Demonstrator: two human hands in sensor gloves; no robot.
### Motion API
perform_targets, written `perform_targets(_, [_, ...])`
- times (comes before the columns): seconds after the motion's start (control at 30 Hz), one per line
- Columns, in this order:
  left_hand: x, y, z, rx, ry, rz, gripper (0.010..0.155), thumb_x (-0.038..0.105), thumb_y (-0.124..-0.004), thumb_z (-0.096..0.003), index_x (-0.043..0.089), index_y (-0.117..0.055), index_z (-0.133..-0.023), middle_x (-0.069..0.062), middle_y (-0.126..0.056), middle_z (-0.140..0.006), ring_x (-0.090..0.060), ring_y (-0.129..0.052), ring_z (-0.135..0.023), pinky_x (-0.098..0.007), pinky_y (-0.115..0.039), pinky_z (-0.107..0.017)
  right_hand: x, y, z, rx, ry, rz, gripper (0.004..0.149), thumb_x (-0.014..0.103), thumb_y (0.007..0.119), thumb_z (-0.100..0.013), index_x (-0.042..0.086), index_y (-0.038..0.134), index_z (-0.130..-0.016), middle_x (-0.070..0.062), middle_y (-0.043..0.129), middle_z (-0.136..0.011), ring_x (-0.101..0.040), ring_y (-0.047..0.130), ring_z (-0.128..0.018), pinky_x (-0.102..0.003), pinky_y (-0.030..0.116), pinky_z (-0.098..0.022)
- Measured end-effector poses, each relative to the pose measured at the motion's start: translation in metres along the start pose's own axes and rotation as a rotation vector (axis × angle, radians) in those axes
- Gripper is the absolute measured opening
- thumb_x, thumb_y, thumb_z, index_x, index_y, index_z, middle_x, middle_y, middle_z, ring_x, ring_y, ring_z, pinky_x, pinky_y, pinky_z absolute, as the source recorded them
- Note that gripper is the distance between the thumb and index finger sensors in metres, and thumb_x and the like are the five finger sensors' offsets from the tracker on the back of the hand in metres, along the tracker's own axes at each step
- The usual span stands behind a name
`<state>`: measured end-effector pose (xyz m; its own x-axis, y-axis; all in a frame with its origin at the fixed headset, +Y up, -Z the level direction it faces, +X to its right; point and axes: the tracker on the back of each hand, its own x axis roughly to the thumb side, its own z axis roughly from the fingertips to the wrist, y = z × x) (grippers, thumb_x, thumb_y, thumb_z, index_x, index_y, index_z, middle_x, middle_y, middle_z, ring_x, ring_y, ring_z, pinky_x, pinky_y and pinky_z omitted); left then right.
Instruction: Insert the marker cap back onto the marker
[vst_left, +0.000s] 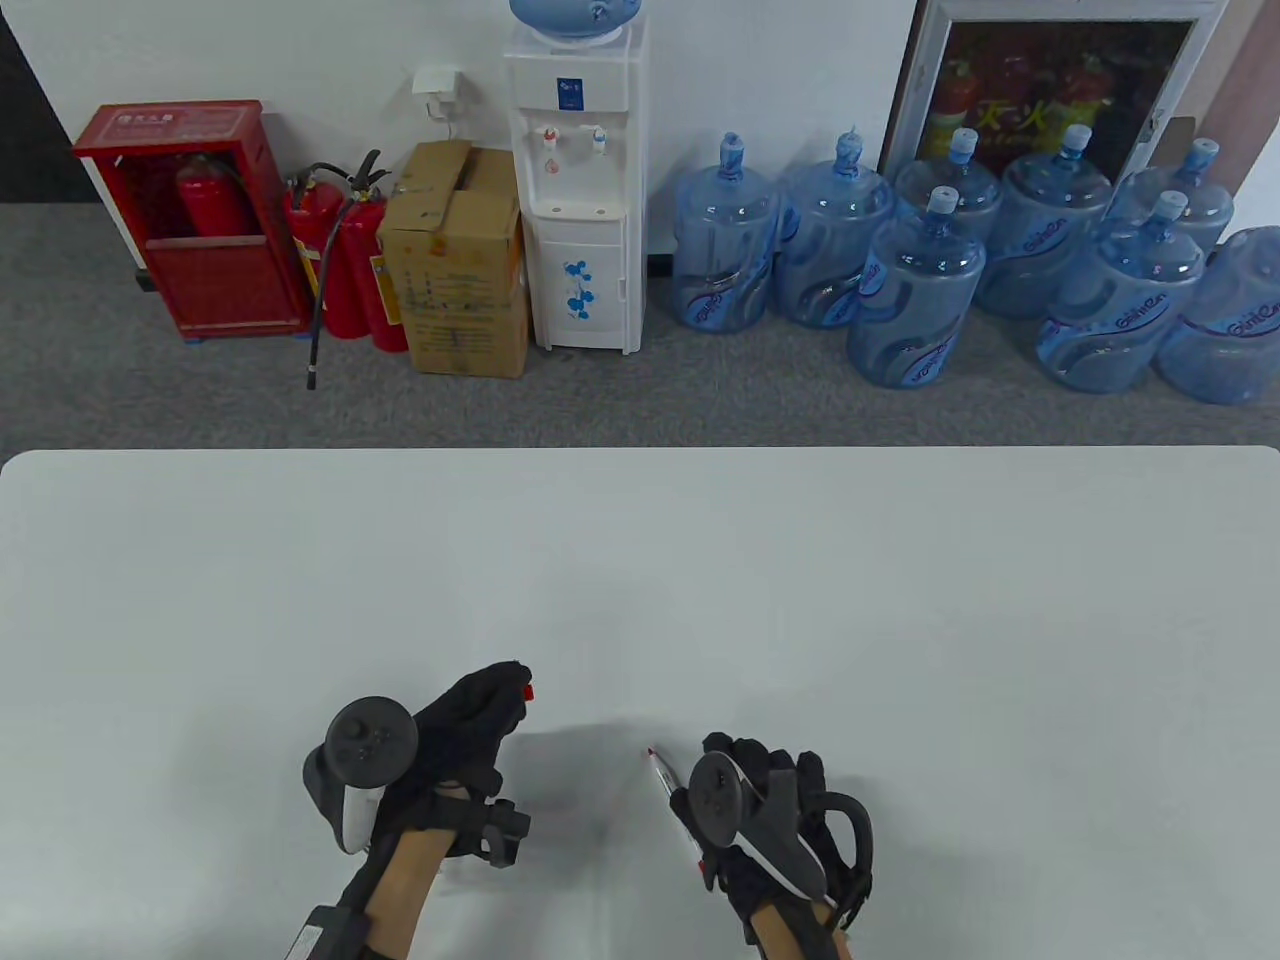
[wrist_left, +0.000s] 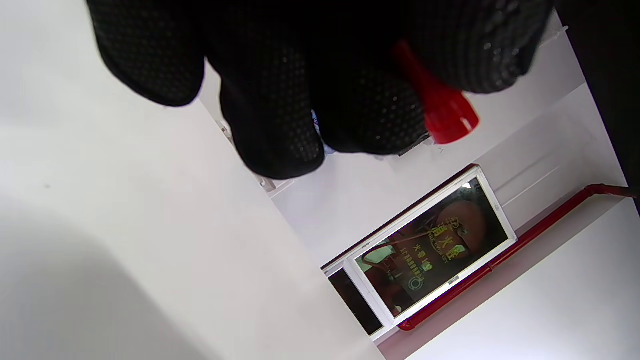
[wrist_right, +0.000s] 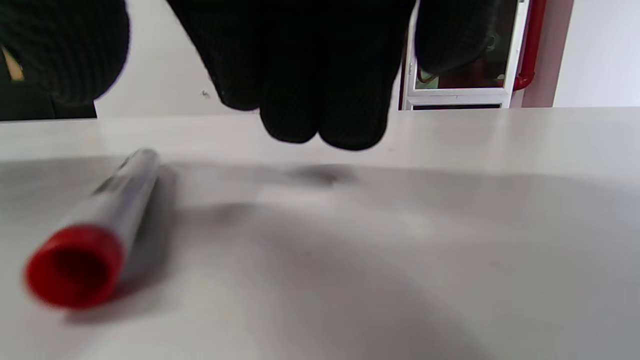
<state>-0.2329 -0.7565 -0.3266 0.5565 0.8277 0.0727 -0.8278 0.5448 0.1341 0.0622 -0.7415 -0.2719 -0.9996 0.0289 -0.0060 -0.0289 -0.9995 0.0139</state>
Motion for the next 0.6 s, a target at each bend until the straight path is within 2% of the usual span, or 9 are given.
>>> perform_targets(0.13, [-0.002,-0.007,0.001,-0.02,-0.012,-0.056,0.042,0.051,-0.078,-0.043,0.041,-0.088,-0.082,0.009,-0.106,-0.069,-0.021,-0.111,-0.056,-0.052,-0.079,-0.057,0.017,0.01,0.001,0.061,-0.017,0.078,0.079,0.074,0.072,-0.033,0.024,0.075,-0.094,-0.003,0.089,-0.089,-0.023,0.094,-0.07,-0.051,0.074,-0.061])
perform_targets(0.27, [-0.001,-0.012,0.003,-0.042,-0.024,-0.078,0.042,0.052,-0.078,-0.0428,0.041,-0.088,-0.082,0.009,-0.106,-0.069,-0.021,-0.111,-0.056,-0.052,-0.079,-0.057,0.028,0.016,0.001,0.068,-0.022,0.113,0.08,0.072,0.077,-0.031,0.021,0.077,-0.093,-0.005,0.089,-0.086,-0.024,0.094,-0.064,-0.048,0.078,-0.054])
perform_targets(0.33, [0.001,-0.014,0.004,-0.048,-0.033,-0.082,0.042,0.052,-0.078,-0.0429,0.041,-0.088,-0.082,0.009,-0.106,-0.069,-0.021,-0.111,-0.056,-0.052,-0.079,-0.057,0.031,0.015,0.001,0.062,-0.018,0.137,0.076,0.069,0.079,-0.031,0.022,0.079,-0.091,-0.005,0.092,-0.083,-0.022,0.096,-0.061,-0.046,0.08,-0.05])
perform_targets(0.53, [0.003,-0.017,0.006,-0.06,-0.041,-0.095,0.042,0.051,-0.078,-0.0428,0.041,-0.088,-0.082,0.009,-0.106,-0.069,-0.021,-0.111,-0.056,-0.052,-0.079,-0.057,0.031,0.014,0.001,0.082,0.019,0.006,0.059,0.05,0.088,-0.036,0.02,0.083,-0.086,-0.004,0.097,-0.072,-0.018,0.101,-0.051,-0.044,0.085,-0.043])
perform_targets(0.6, [0.002,-0.017,0.006,-0.06,-0.039,-0.087,0.042,0.051,-0.078,-0.0428,0.041,-0.088,-0.082,0.009,-0.106,-0.069,-0.021,-0.111,-0.056,-0.053,-0.079,-0.057,0.031,0.014,-0.001,0.098,0.007,0.001,0.057,0.048,0.089,-0.037,0.019,0.083,-0.086,-0.005,0.097,-0.072,-0.019,0.101,-0.05,-0.044,0.085,-0.043])
